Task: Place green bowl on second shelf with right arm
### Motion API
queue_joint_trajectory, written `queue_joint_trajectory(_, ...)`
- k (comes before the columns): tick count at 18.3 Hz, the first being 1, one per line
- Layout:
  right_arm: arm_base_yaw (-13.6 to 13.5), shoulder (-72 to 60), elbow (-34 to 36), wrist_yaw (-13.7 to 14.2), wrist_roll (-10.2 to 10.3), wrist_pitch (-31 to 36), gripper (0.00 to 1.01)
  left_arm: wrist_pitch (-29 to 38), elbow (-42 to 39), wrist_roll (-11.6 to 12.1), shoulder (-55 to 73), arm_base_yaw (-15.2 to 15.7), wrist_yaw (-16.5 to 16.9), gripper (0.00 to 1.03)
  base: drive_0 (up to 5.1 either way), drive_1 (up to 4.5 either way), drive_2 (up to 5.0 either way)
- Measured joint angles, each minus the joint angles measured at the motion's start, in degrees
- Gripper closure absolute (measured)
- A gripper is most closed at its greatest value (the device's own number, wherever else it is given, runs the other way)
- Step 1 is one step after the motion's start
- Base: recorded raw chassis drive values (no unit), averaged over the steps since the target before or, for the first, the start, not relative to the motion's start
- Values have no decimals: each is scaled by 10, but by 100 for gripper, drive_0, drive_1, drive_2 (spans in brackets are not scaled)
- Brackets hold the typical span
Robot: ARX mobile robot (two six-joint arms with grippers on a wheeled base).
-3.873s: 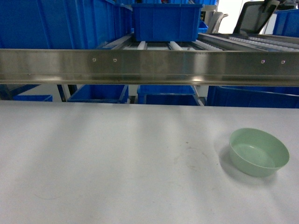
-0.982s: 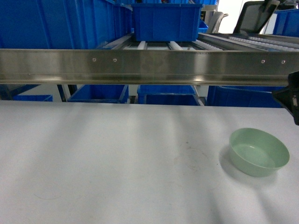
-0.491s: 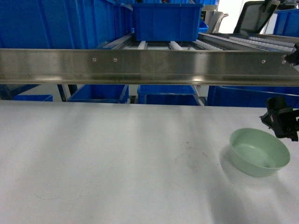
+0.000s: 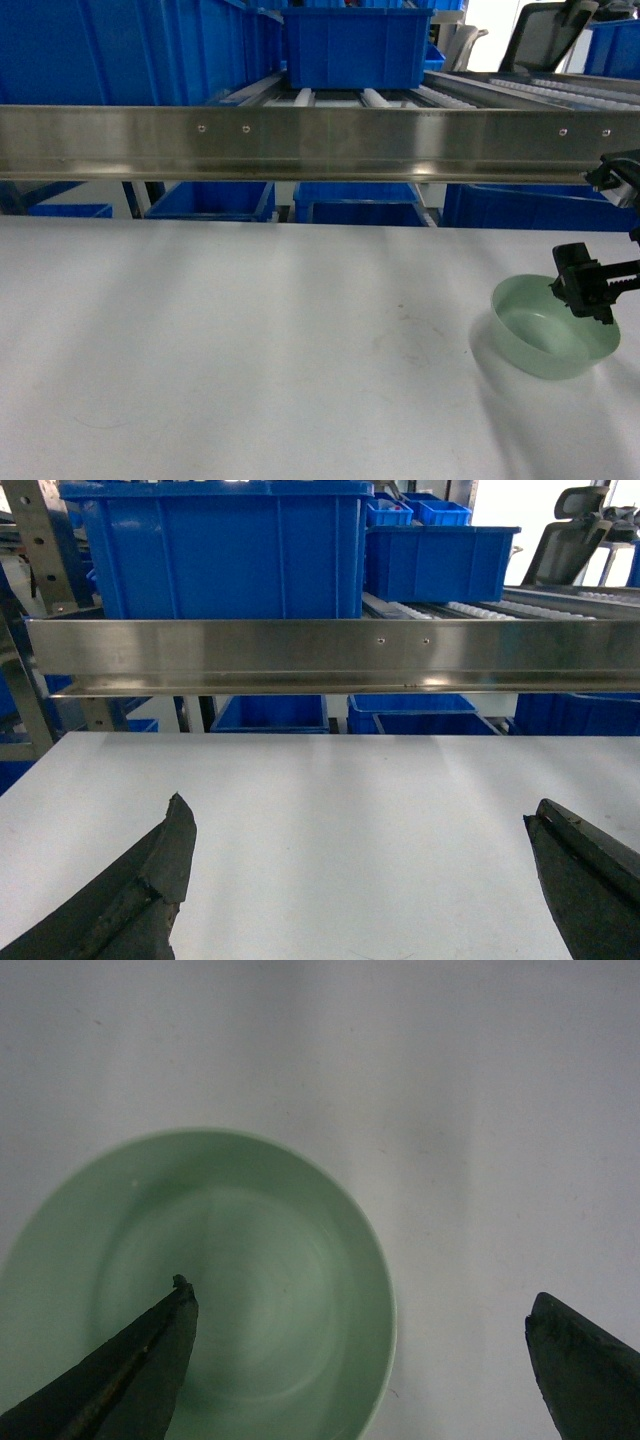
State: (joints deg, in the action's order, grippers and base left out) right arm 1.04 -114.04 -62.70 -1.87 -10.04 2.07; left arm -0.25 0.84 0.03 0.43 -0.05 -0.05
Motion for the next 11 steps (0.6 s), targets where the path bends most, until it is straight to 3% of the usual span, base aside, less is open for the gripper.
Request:
queue_joint_trajectory(4,13,-42,-21,2,4,-6,3,0,0,0,0,0,0,5,0,0,0)
queue_joint_trajectory(7,11,-67,-25,2,19,3,3,0,0,0,0,0,0,5,0,0,0)
queue_joint_trajectory(9,2,-70,-12,11,23,17,14,0,0,0,0,0,0,5,0,0,0)
queue_joint_trajectory(11,-4,-72,3,11,32,19,32,0,0,0,0,0,0,5,0,0,0)
